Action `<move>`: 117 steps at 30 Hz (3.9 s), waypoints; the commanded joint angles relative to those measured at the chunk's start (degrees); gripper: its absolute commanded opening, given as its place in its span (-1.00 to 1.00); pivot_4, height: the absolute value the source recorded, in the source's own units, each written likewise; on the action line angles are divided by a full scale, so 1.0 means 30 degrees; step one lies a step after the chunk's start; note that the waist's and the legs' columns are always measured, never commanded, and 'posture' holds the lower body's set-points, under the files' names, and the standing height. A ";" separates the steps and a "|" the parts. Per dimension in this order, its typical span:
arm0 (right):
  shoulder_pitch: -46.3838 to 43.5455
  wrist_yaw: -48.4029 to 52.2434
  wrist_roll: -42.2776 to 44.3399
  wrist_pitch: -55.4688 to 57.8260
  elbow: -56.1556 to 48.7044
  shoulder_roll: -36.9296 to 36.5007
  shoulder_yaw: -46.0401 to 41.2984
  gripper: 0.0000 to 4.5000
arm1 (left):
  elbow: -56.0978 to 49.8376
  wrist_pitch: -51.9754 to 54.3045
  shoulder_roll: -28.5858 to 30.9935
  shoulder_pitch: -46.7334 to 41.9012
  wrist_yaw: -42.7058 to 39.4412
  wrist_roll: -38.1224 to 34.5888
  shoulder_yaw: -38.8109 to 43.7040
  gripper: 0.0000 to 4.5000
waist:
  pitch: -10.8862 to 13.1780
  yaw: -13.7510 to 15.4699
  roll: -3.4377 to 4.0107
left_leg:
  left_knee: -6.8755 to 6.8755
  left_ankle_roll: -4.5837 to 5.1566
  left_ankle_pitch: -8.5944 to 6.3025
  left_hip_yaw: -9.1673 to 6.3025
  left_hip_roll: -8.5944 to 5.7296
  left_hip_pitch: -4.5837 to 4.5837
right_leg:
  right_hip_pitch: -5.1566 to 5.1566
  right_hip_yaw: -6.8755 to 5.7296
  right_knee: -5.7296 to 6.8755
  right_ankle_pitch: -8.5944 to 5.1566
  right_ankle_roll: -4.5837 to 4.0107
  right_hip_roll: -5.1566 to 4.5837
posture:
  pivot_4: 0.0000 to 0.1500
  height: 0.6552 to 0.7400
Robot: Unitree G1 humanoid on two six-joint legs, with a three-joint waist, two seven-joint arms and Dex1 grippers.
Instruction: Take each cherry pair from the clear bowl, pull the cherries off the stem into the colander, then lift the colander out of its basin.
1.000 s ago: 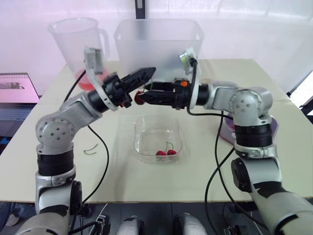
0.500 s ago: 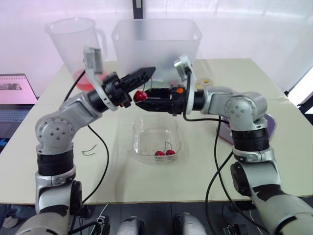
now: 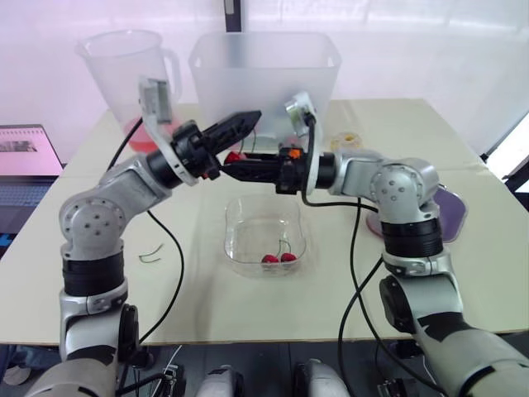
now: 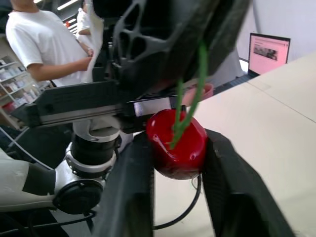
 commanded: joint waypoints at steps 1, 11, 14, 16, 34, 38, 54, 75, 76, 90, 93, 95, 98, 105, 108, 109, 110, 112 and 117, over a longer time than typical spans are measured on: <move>-0.0160 -0.0060 0.0316 -0.0228 -0.0691 -0.0083 -0.0413 -0.72 | -0.0463 -0.0267 0.0017 -0.0384 -0.0156 -0.0054 0.0210 -1.00 | 0.0000 -0.0007 0.0000 | 0.0000 0.0000 0.0000 0.0000 0.0000 0.0000 | 0.0000 -0.0001 0.0001 0.0000 0.0000 0.0000 | 1.00 -0.21; 0.0328 0.0543 0.0299 0.0323 -0.1065 -0.1119 0.0182 -0.72 | -0.0469 -0.0356 0.0114 -0.0277 -0.0268 0.0000 0.0283 -1.00 | 0.0000 0.0005 0.0000 | -0.0003 0.0001 0.0000 0.0000 0.0000 -0.0001 | 0.0000 0.0001 0.0000 0.0000 0.0000 0.0000 | 1.00 -0.21; 0.0643 0.1027 -0.0038 0.0590 -0.1134 -0.2064 0.0685 -0.72 | -0.0470 -0.0401 0.0127 -0.0273 -0.0294 0.0034 0.0292 -1.00 | 0.0000 0.0004 0.0000 | -0.0002 0.0000 0.0000 0.0001 0.0000 -0.0001 | 0.0000 0.0001 -0.0004 0.0000 0.0000 -0.0001 | 1.00 -0.21; 0.0907 0.1363 -0.0535 0.0611 -0.1073 -0.2921 0.1204 -0.72 | -0.0475 -0.0436 0.0134 -0.0282 -0.0294 0.0023 0.0317 -1.00 | -0.0001 -0.0003 -0.0002 | -0.0003 0.0001 0.0000 -0.0001 0.0000 -0.0001 | -0.0001 0.0000 -0.0006 0.0000 0.0000 0.0000 | 1.00 -0.21; 0.1209 0.5856 -0.2113 -0.0601 0.0102 -1.2065 -0.0483 -0.72 | -0.0657 -0.0452 0.0604 0.0712 -0.0564 -0.0162 0.0683 -1.00 | 0.0005 0.0332 -0.0010 | -0.0002 0.0003 -0.0002 0.0005 -0.0007 -0.0008 | 0.0002 0.0004 -0.0027 0.0000 0.0000 -0.0010 | 1.00 -0.21; 0.2621 0.8087 -0.4541 -0.3667 0.2217 -1.6587 -0.0333 -0.72 | -0.0368 -0.0341 0.1489 0.1291 -0.1229 0.0062 0.0869 -1.00 | 0.0016 0.0461 -0.0026 | -0.0012 0.0016 -0.0009 0.0027 -0.0009 -0.0011 | 0.0004 0.0002 -0.0047 -0.0002 0.0001 -0.0004 | 1.00 -0.21; 0.5577 0.8960 -1.3108 -1.3993 0.9891 -1.7407 0.2271 -0.72 | -0.0999 -0.0054 0.3114 0.2721 -0.2540 0.0618 0.0679 -1.00 | 0.0031 0.0362 -0.0027 | -0.0007 0.0002 -0.0002 0.0062 0.0029 0.0029 | 0.0007 0.0038 -0.0028 -0.0002 0.0001 0.0002 | 1.00 -0.21; -0.2213 1.5100 -0.7851 -0.6072 0.8359 -1.6034 -0.0081 0.98 | -0.1877 0.0474 0.3887 0.3998 -0.1887 0.0128 0.1517 -1.00 | 0.0061 0.0405 0.0023 | 0.0000 -0.0007 0.0001 0.0039 0.0028 0.0022 | 0.0014 0.0028 -0.0032 -0.0002 0.0001 0.0004 | 1.00 -0.21; -0.2157 1.5283 -0.6539 -0.4534 0.7022 -1.6118 -0.0259 0.98 | -0.1797 0.0495 0.4000 0.4054 -0.1915 0.0188 0.1569 -1.00 | 0.0061 0.0424 0.0021 | -0.0004 -0.0007 0.0001 0.0029 0.0032 0.0023 | 0.0014 0.0025 -0.0034 -0.0002 0.0000 0.0003 | 1.00 -0.21; -0.1863 1.1426 -0.1865 -0.1357 0.0806 -1.1195 -0.1837 0.98 | -0.0377 0.1601 0.5260 1.0317 0.0117 -0.0272 0.5415 -1.00 | 0.0058 0.0480 0.0005 | 0.0007 -0.0007 -0.0001 0.0007 0.0020 -0.0004 | 0.0003 0.0020 -0.0031 0.0009 -0.0018 -0.0011 | 1.00 -0.21; -0.1715 1.1255 -0.1755 -0.1650 0.0599 -1.1013 -0.1696 0.98 | 0.1739 0.2691 0.5123 1.1088 0.1368 -0.0417 0.5781 -1.00 | 0.0056 0.0434 0.0005 | 0.0016 -0.0005 -0.0001 0.0009 0.0018 0.0008 | 0.0003 0.0021 -0.0004 0.0009 -0.0018 -0.0011 | 1.00 -0.21; -0.1563 1.1115 -0.1605 -0.1685 0.0385 -1.0984 -0.1695 0.98 | 0.3425 0.3126 0.4838 1.1468 0.2326 0.0141 0.5804 -1.00 | 0.0056 0.0435 0.0005 | 0.0010 -0.0002 -0.0003 0.0011 0.0020 0.0008 | 0.0000 0.0020 -0.0006 0.0009 -0.0017 -0.0006 | 1.00 -0.21; -0.1400 1.0791 -0.1398 -0.1663 0.0092 -1.0949 -0.1761 0.98 | 0.4823 0.3094 0.4911 1.1959 0.1900 0.1014 0.5660 -1.00 | 0.0056 0.0404 0.0001 | 0.0002 0.0001 -0.0004 0.0016 0.0019 0.0003 | -0.0012 0.0020 -0.0007 0.0009 -0.0018 -0.0006 | 1.00 -0.21; -0.0984 0.9817 -0.0770 -0.1419 -0.0403 -1.0856 -0.2027 1.00 | 0.7687 0.2429 0.5251 1.1283 0.0412 0.3144 0.5632 -0.61 | 0.0051 0.0446 -0.0007 | 0.0000 0.0000 -0.0004 0.0030 0.0021 -0.0003 | -0.0032 0.0022 0.0002 0.0009 -0.0018 -0.0009 | 1.00 -0.21; -0.0865 0.9665 -0.0690 -0.1511 -0.0249 -1.0914 -0.1958 1.00 | 0.7914 0.2468 0.5471 1.0978 0.0168 0.3213 0.6121 0.04 | 0.0048 0.0409 -0.0013 | -0.0001 -0.0001 -0.0004 0.0026 0.0021 -0.0005 | -0.0033 0.0023 0.0001 0.0009 -0.0018 -0.0017 | 1.00 -0.21; -0.0835 0.9686 -0.0705 -0.1584 -0.0208 -1.0941 -0.1901 1.00 | 0.7939 0.2481 0.5553 1.0914 0.0111 0.3258 0.6311 0.26 | 0.0048 0.0392 -0.0013 | -0.0003 -0.0001 -0.0004 0.0026 0.0022 -0.0005 | -0.0034 0.0025 0.0000 0.0009 -0.0018 -0.0024 | 1.00 -0.21; -0.0825 0.9699 -0.0669 -0.1568 -0.0168 -1.0939 -0.1876 1.00 | 0.7940 0.2449 0.5780 1.0937 -0.0049 0.3368 0.6526 0.50 | 0.0048 0.0380 -0.0013 | -0.0006 -0.0002 -0.0005 0.0028 0.0024 -0.0005 | -0.0038 0.0027 -0.0001 0.0009 -0.0018 -0.0028 | 1.00 -0.21; -0.0789 0.9781 -0.0688 -0.1593 -0.0149 -1.0950 -0.1765 1.00 | 0.7952 0.2420 0.6177 1.0915 -0.0234 0.3364 0.7177 0.97 | 0.0048 0.0322 -0.0014 | -0.0014 -0.0002 -0.0005 0.0029 0.0032 -0.0006 | -0.0049 0.0027 -0.0001 0.0009 -0.0018 -0.0027 | 1.00 -0.21; -0.0906 0.9996 -0.1152 -0.1642 0.0251 -1.1080 -0.1130 1.00 | 0.6832 0.2176 0.7832 1.0689 -0.1286 0.3246 0.8501 0.99 | 0.0050 0.0242 -0.0020 | -0.0026 -0.0003 -0.0005 0.0037 0.0038 -0.0011 | -0.0067 0.0034 0.0000 0.0009 -0.0018 -0.0029 | 1.00 -0.21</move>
